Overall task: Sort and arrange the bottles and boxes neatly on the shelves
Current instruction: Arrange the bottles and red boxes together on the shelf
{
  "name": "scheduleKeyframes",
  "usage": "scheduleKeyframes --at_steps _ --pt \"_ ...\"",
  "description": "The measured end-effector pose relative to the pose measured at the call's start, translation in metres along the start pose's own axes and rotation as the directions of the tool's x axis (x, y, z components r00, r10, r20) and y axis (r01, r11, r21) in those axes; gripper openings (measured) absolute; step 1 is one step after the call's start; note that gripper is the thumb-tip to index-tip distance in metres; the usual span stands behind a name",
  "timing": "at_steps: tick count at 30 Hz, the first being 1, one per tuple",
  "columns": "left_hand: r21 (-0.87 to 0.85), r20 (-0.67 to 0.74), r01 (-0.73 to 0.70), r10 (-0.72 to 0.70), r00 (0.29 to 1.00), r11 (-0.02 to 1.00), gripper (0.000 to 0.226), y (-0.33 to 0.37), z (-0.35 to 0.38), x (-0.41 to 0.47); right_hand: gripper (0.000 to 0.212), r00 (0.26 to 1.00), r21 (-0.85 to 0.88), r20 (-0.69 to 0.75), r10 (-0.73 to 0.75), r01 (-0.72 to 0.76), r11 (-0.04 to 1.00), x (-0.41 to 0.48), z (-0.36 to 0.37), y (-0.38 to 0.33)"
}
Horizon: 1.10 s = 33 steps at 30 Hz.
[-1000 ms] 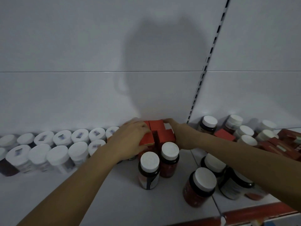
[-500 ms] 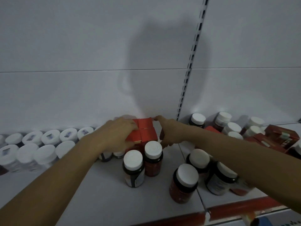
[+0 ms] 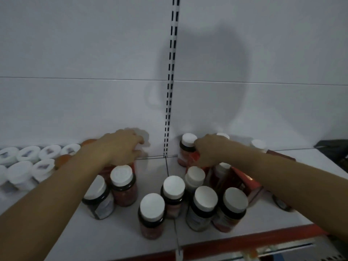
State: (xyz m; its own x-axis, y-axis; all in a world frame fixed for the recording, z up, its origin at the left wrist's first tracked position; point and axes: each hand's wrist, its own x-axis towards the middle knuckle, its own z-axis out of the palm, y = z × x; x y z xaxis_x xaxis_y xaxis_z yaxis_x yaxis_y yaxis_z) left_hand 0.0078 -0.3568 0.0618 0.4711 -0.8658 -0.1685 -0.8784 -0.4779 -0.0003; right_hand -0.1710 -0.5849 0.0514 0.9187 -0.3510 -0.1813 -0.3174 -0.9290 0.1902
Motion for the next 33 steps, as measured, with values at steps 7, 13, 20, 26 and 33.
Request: scheduleKeyframes --at_steps 7,13,20,26,33 --pt "-0.102 -0.066 0.117 -0.124 0.99 0.988 0.04 -0.034 0.005 -0.017 0.06 0.986 0.299 -0.043 -0.164 0.169 0.939 0.012 -0.037 0.007" --pt "-0.203 -0.078 0.055 -0.072 0.994 0.978 0.036 -0.045 0.019 -0.046 0.071 0.919 0.198 -0.228 -0.322 0.368 0.909 0.045 -0.043 -0.043" --pt "-0.184 -0.141 -0.016 -0.01 0.99 0.983 0.041 -0.051 0.025 -0.051 0.048 0.908 0.403 -0.28 -0.312 0.406 0.82 0.073 -0.028 -0.094" --pt "-0.205 -0.117 -0.104 0.081 0.99 0.973 0.036 -0.065 0.02 -0.046 0.032 0.893 0.238 -0.393 -0.217 0.327 0.914 0.067 0.001 -0.118" --pt "-0.168 -0.057 -0.204 0.197 0.979 0.965 0.033 -0.074 0.007 -0.035 0.033 0.92 0.235 -0.332 -0.207 0.293 0.927 0.074 -0.007 -0.115"
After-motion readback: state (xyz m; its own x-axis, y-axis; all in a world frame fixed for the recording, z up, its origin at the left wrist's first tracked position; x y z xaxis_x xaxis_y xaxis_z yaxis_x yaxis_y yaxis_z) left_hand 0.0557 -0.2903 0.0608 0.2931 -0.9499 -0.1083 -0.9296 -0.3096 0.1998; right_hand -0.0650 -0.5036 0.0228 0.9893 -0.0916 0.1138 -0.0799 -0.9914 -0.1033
